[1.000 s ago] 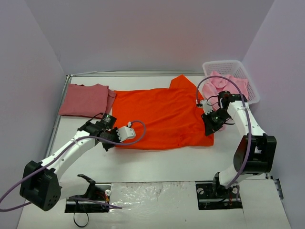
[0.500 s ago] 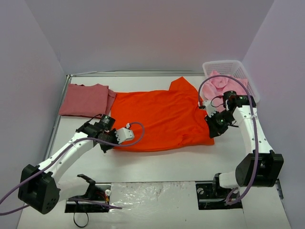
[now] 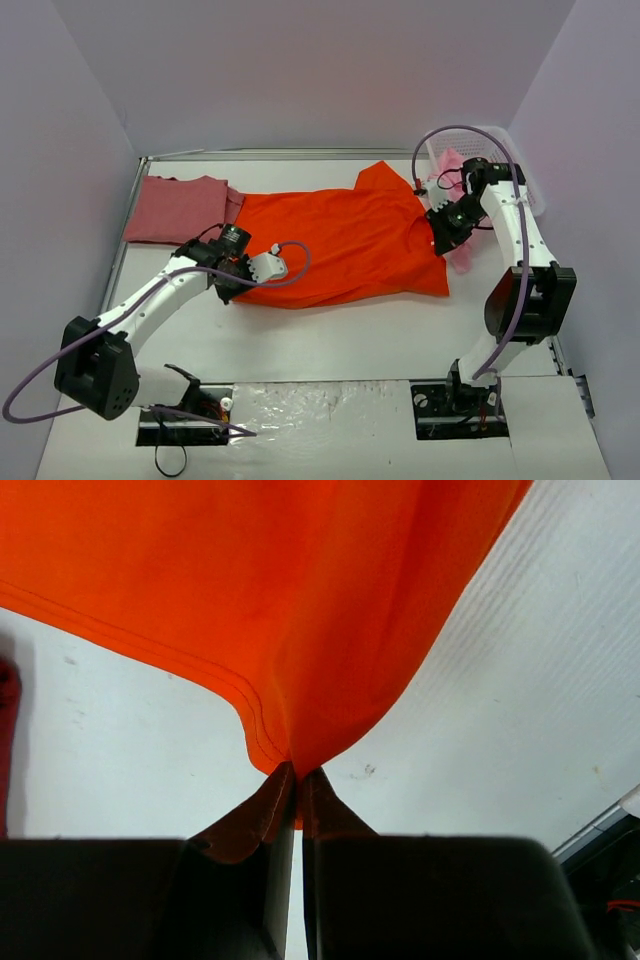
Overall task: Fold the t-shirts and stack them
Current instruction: Fold the flattened tshirt in 1/3 of the way
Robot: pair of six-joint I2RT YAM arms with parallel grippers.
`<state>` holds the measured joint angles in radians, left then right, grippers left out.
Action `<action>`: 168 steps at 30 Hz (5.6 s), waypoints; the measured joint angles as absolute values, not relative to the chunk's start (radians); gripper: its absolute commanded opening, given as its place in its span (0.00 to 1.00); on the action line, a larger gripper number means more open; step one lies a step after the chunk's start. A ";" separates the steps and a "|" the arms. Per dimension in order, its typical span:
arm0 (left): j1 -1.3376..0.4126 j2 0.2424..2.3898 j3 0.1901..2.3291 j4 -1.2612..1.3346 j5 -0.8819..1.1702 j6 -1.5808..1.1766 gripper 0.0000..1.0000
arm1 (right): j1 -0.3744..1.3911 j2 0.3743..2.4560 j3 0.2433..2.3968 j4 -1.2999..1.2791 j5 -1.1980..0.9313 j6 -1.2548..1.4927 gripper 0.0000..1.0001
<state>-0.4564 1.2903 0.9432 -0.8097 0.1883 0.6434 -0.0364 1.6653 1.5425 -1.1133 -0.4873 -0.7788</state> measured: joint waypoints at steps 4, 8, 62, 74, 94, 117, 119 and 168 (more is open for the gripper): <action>-0.456 1.336 0.995 -0.809 0.177 0.645 0.02 | -0.034 1.728 1.600 -1.113 -0.486 -0.779 0.00; -0.456 1.390 1.032 -0.807 0.171 0.649 0.02 | -0.032 1.805 1.673 -1.114 -0.485 -0.777 0.00; -0.344 1.770 1.287 -0.768 0.110 0.616 0.41 | -0.019 2.212 1.964 -0.999 -0.372 -0.677 0.56; -0.369 1.506 1.180 -0.788 0.077 0.602 0.43 | -0.028 1.815 1.557 -0.981 -0.379 -0.725 0.56; -0.386 1.531 0.966 -0.665 0.070 0.590 0.43 | -0.079 1.750 1.294 -0.915 -0.363 -0.735 0.56; -0.386 1.638 0.966 -0.628 0.102 0.590 0.02 | -0.101 1.741 1.205 -0.878 -0.342 -0.736 0.56; -0.386 1.638 0.966 -0.628 0.105 0.590 0.02 | -0.104 1.740 1.192 -0.878 -0.339 -0.739 0.56; -0.384 1.590 0.966 -0.667 0.112 0.583 0.02 | -0.151 1.842 1.184 -0.802 -0.314 -0.757 0.00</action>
